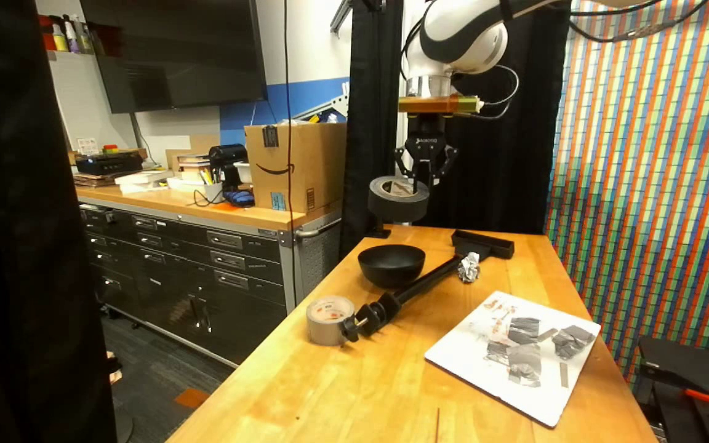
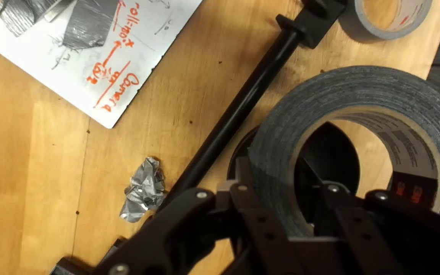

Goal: Put the gray tape in the black bowl

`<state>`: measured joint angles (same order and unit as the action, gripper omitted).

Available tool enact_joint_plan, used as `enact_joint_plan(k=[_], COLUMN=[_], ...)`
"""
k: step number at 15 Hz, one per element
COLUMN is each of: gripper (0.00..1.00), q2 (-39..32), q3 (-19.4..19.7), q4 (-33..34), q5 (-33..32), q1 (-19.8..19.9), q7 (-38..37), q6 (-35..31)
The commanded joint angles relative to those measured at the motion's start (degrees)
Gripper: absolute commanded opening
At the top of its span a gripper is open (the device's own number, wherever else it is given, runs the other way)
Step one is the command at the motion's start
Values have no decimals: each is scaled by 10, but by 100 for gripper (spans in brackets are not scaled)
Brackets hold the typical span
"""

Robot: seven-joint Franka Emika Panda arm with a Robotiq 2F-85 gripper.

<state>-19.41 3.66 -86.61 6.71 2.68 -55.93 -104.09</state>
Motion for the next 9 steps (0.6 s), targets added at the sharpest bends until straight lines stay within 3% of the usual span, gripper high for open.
enact_joint_plan(k=[1,9], gripper=[16,16], q2=[-59,-135], q3=[17,23], q4=[66,113], q5=[9,16], q1=[9,16], q7=[0,-3], q6=[6,12])
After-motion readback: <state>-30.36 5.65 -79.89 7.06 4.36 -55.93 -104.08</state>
